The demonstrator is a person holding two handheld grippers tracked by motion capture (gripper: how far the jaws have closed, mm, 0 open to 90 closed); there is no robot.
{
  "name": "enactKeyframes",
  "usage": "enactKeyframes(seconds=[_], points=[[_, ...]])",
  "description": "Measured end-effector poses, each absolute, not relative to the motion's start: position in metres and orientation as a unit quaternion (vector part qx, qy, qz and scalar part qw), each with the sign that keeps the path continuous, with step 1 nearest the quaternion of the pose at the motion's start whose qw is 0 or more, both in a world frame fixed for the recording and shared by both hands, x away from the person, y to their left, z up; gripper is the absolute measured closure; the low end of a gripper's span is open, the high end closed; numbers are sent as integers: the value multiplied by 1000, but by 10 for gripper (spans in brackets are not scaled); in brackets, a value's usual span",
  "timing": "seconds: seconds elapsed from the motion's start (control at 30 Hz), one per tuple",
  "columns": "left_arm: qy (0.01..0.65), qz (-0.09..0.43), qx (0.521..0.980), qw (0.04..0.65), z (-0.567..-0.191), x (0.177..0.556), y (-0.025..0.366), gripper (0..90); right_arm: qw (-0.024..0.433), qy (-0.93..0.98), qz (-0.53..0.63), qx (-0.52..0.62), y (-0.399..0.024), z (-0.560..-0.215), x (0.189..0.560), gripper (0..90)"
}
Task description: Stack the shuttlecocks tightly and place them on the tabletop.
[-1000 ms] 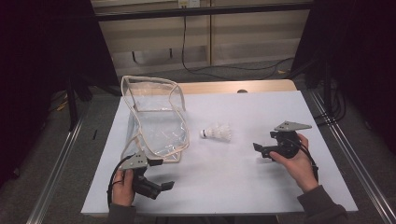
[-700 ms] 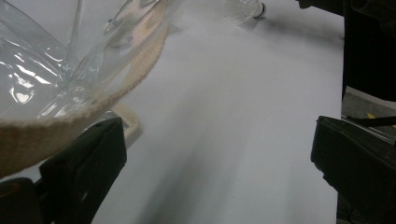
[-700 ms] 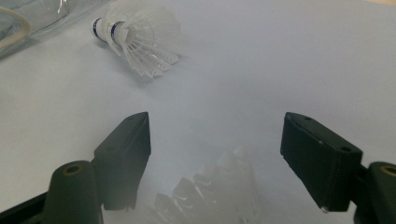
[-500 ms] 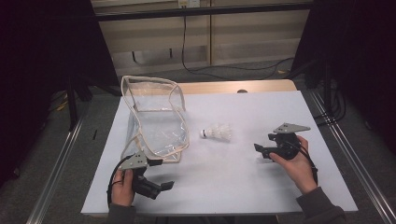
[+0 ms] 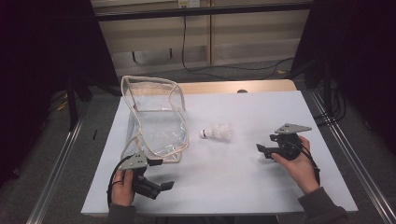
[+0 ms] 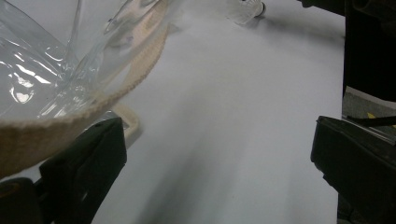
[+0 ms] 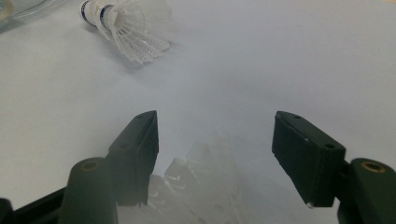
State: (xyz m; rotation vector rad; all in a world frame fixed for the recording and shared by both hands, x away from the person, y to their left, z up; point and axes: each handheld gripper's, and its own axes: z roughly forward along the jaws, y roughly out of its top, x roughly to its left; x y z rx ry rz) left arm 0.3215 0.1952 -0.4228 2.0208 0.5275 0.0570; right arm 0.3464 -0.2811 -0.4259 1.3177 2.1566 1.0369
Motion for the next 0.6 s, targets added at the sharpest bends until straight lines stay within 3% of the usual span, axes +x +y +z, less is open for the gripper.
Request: enactKeyframes(seconds=[0.4, 0.6], points=[[217, 25, 837, 502, -422, 321, 195, 35, 209, 768, 370, 479, -290, -421, 345, 371], [217, 24, 837, 501, -422, 322, 195, 35, 206, 768, 371, 480, -296, -418, 344, 565]])
